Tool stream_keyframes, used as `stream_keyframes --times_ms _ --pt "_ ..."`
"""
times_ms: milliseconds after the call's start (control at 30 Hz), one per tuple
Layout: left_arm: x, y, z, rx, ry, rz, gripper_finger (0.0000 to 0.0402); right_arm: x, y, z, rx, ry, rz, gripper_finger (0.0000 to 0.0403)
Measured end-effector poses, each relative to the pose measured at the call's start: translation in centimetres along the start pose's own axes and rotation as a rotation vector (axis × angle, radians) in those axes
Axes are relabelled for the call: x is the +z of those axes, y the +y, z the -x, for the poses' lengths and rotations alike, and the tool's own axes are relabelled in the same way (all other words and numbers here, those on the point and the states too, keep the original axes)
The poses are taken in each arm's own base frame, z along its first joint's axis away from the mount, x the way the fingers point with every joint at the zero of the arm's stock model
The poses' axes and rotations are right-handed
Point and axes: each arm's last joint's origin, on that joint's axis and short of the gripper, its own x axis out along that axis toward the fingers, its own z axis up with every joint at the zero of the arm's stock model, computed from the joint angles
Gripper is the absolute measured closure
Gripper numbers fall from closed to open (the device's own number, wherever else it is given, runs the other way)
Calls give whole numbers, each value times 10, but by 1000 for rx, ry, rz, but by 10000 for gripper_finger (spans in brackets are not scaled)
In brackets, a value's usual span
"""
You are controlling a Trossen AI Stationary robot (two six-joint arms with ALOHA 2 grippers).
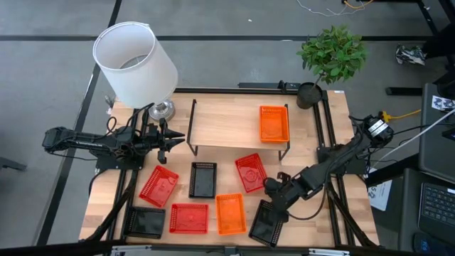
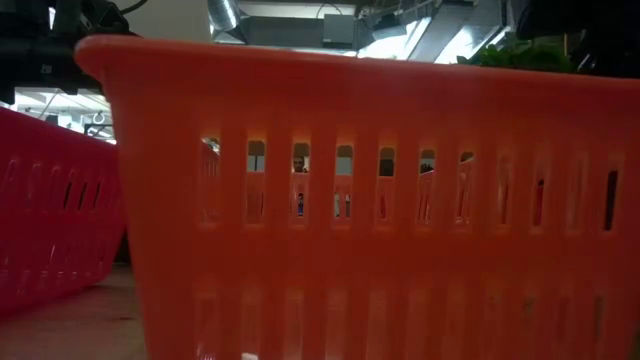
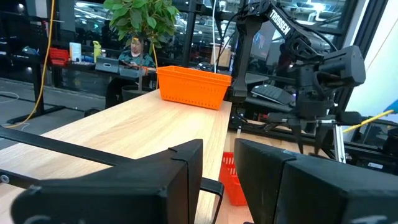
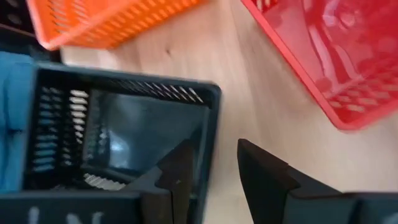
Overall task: Stack baskets on shelf by color
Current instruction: Put the right black bin on the shelf
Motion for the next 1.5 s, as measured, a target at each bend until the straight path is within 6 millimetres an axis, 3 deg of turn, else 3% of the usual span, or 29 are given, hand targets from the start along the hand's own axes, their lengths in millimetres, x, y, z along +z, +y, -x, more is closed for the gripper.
stream_keyframes --times_ms 633,900,1067,1500 --pt "0 0 0 0 1 -2 317 -14 -6 -40 -118 164 -86 296" --pt "0 0 0 0 0 -1 317 -33 -33 -27 -423 368 -88 335" --pt "0 0 0 0 0 -1 317 -38 -41 -15 -523 439 -70 344" --pt "0 0 0 0 1 -1 317 -28 -37 24 -451 341 -49 343"
